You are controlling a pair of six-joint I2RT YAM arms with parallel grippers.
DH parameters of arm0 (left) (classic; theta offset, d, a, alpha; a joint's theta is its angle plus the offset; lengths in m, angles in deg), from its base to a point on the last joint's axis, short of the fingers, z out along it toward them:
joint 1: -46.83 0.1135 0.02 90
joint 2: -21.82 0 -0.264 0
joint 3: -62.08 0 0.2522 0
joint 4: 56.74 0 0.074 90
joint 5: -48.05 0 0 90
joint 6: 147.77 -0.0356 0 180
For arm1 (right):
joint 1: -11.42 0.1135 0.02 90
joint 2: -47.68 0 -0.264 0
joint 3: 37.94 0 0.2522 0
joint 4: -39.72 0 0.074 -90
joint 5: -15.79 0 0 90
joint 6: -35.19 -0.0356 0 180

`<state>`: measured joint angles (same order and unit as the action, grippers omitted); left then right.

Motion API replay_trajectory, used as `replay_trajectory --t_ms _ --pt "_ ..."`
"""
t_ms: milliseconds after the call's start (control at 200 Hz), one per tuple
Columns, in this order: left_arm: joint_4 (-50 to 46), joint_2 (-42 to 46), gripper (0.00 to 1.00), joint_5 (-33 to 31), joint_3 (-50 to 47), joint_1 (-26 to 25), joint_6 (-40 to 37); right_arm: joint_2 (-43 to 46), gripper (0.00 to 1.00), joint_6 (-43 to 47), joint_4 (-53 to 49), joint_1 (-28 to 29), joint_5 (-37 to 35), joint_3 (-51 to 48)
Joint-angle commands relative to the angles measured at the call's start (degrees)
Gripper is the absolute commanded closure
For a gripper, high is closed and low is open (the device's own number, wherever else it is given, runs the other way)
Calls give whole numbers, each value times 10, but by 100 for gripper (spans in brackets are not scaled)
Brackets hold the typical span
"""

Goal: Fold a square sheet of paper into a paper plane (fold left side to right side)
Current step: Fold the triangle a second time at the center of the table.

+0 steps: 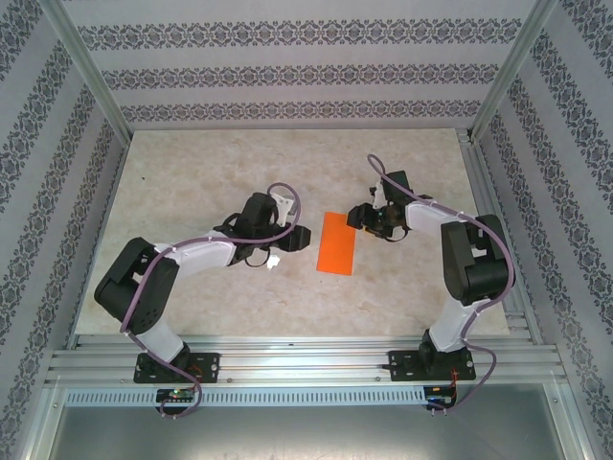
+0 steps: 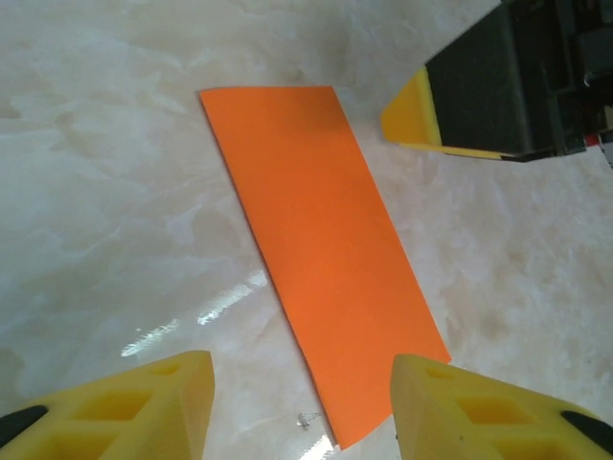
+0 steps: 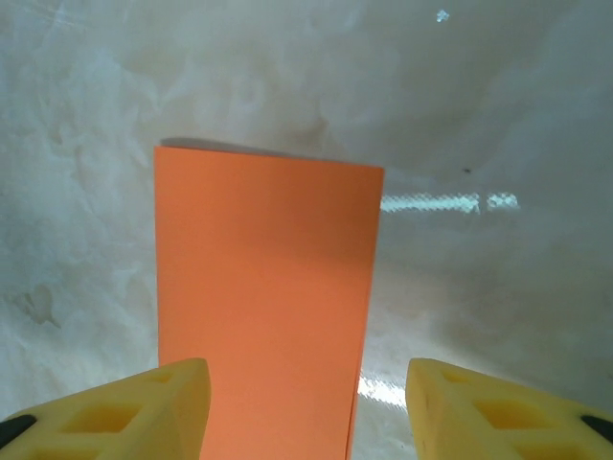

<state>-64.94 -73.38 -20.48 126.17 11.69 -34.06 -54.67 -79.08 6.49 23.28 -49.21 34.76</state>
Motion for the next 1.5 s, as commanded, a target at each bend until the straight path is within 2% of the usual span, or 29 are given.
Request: replay_trajectory --t_ms 0,205,674,1099,1344,1499 --pt "30 -38 51 33 24 -27 19 -17 44 6 13 2 10 11" --pt "11 -92 55 46 60 -56 19 -33 44 12 -4 12 2 29" --pt "-61 -150 62 41 116 -56 6 -51 48 -5 -19 44 -12 34" --pt "-100 -181 69 28 142 -56 5 -30 48 -33 4 50 21 23" --pt "-106 -181 71 24 144 -57 1 -24 45 6 -43 40 -29 55" --pt "-107 -181 72 23 144 -56 2 -33 36 31 -53 40 -64 71"
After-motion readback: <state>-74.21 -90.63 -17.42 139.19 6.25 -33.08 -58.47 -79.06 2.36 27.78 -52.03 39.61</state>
